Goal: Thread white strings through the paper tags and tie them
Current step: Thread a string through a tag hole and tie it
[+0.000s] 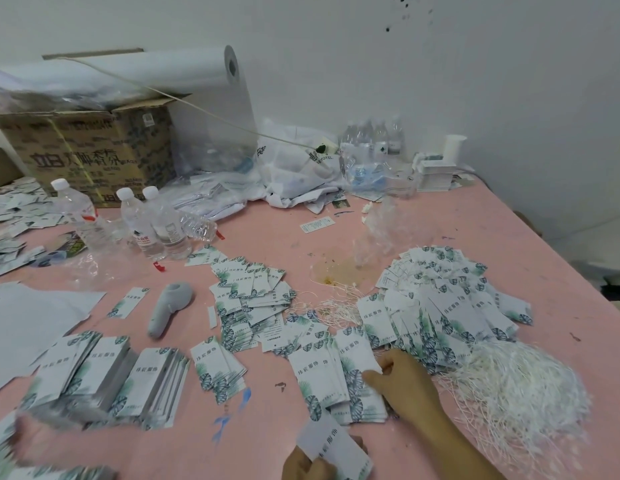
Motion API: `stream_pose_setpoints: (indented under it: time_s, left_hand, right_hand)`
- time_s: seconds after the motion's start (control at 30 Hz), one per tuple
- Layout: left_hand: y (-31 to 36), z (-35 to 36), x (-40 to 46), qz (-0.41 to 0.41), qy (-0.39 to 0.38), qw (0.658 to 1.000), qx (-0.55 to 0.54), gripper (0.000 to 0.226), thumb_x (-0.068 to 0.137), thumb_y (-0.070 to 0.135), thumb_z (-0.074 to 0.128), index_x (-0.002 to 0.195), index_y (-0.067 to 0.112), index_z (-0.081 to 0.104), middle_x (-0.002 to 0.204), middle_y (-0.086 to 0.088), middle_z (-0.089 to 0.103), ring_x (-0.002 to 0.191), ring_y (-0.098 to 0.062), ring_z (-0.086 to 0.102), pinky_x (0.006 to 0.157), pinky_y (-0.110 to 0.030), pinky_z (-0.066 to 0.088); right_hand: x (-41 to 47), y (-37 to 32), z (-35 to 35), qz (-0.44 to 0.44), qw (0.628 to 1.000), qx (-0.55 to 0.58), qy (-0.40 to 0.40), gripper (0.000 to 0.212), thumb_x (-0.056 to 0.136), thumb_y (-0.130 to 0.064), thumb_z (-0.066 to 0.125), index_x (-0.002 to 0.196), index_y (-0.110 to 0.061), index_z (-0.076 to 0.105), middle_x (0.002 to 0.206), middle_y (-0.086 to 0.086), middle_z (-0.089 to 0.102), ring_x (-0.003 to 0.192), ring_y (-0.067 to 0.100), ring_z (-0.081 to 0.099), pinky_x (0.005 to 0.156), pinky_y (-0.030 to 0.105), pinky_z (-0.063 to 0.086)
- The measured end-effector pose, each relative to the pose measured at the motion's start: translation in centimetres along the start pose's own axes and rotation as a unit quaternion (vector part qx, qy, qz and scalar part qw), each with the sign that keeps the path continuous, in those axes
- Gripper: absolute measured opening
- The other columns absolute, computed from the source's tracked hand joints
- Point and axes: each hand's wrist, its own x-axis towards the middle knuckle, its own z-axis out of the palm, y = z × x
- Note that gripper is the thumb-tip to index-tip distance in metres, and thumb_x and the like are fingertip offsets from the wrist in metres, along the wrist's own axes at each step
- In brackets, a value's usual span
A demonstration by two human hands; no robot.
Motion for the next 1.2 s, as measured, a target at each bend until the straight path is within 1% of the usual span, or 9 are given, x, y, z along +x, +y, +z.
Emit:
stream_pose_setpoints:
  time_s: [0.07,0.13,0.23,0.4,0.6,0.83,0.93,1.03,1.2]
  left_hand:
    - [0.4,0.1,-1.3,0.009,-0.091,0.995,-0.051,0.036,0.084,-0.007,0.067,0.119,-0.013,0.060,0.099,-0.024,0.072,0.088,-0.035,0.069,0.069,-0.015,0.052]
    - [-0.2,0.4,-0.7,-0.029,-0.040,0.999,-0.008,0.044,0.056,-0.001,0.068,0.100,-0.001,0.069,0.078,-0.017,0.075,0.061,-0.026,0.069,0.053,-0.016,0.052]
    - [-0.8,-0.2,-1.2,-0.008,-0.101,0.995,0.002,0.015,0.077,-0.011,0.065,0.083,-0.007,0.052,0.068,-0.025,0.070,0.047,-0.020,0.062,0.044,-0.017,0.043]
    - [-0.7,-0.2,-1.0,0.003,-0.079,0.997,0.014,0.032,0.071,-0.003,0.075,0.100,0.001,0.063,0.080,-0.021,0.076,0.066,-0.021,0.074,0.061,-0.026,0.055]
    - [-0.4,-0.5,-1.0,-0.012,-0.110,0.993,-0.036,0.006,0.087,-0.016,0.061,0.091,-0.012,0.065,0.073,-0.032,0.070,0.048,-0.025,0.066,0.044,-0.023,0.051]
    - [-2.3,-0.6,-1.2,-0.031,-0.089,0.995,0.012,0.015,0.082,-0.013,0.069,0.071,-0.007,0.061,0.068,-0.028,0.069,0.054,-0.019,0.054,0.048,-0.020,0.040]
    - [-3.4,-0.5,-1.2,-0.033,-0.062,0.997,0.027,0.019,0.079,-0.015,0.073,0.069,-0.008,0.058,0.060,-0.029,0.060,0.064,-0.027,0.048,0.055,-0.025,0.034]
    - [-3.6,0.5,-2.1,0.014,-0.046,0.999,0.021,0.029,0.065,0.006,0.083,0.070,-0.006,0.058,0.057,-0.019,0.050,0.063,-0.026,0.039,0.056,-0.024,0.030]
    - [-2.6,1.8,-2.9,-0.027,-0.139,0.978,-0.156,0.048,0.061,0.002,0.069,0.107,-0.010,0.064,0.098,-0.038,0.068,0.083,-0.046,0.070,0.069,-0.042,0.057]
  right_hand:
    - [0.4,0.1,-0.2,0.003,1.000,0.015,-0.018,0.030,0.079,-0.040,0.070,0.081,-0.012,0.061,0.063,-0.006,0.054,0.054,0.009,0.045,0.055,0.027,0.037]
    - [0.5,0.3,-0.3,0.004,0.999,0.041,-0.025,0.029,0.079,-0.036,0.071,0.077,-0.010,0.059,0.063,-0.004,0.055,0.054,0.010,0.046,0.057,0.027,0.038]
    - [0.7,0.5,-0.6,0.002,0.998,0.064,-0.029,0.028,0.079,-0.028,0.071,0.065,-0.017,0.049,0.062,-0.001,0.052,0.055,0.013,0.046,0.059,0.032,0.045]
    - [0.2,0.6,-1.0,-0.009,0.999,0.041,-0.003,0.034,0.088,-0.027,0.066,0.060,-0.014,0.054,0.059,0.005,0.063,0.054,0.022,0.064,0.063,0.037,0.061]
    - [-3.7,-0.3,-3.0,-0.030,0.986,0.153,0.056,0.018,0.095,-0.016,0.058,0.078,-0.012,0.060,0.067,0.006,0.066,0.058,0.024,0.061,0.052,0.032,0.048]
    - [-13.7,0.9,0.2,0.056,0.934,0.344,-0.075,0.017,0.092,0.001,0.059,0.093,-0.009,0.073,0.076,0.010,0.076,0.071,0.027,0.072,0.069,0.033,0.055]
    - [-15.0,1.0,0.9,0.077,0.903,0.414,-0.082,0.015,0.090,0.004,0.061,0.090,-0.003,0.075,0.080,0.018,0.075,0.065,0.027,0.072,0.059,0.025,0.052]
    - [-15.5,1.2,0.8,0.072,0.880,0.454,-0.120,0.010,0.085,0.000,0.070,0.093,-0.005,0.075,0.090,0.015,0.076,0.078,0.021,0.074,0.062,0.020,0.051]
    - [-15.3,1.6,0.2,0.065,0.868,0.455,-0.186,0.024,0.079,-0.015,0.067,0.101,-0.008,0.075,0.104,0.010,0.075,0.098,0.026,0.072,0.077,0.027,0.052]
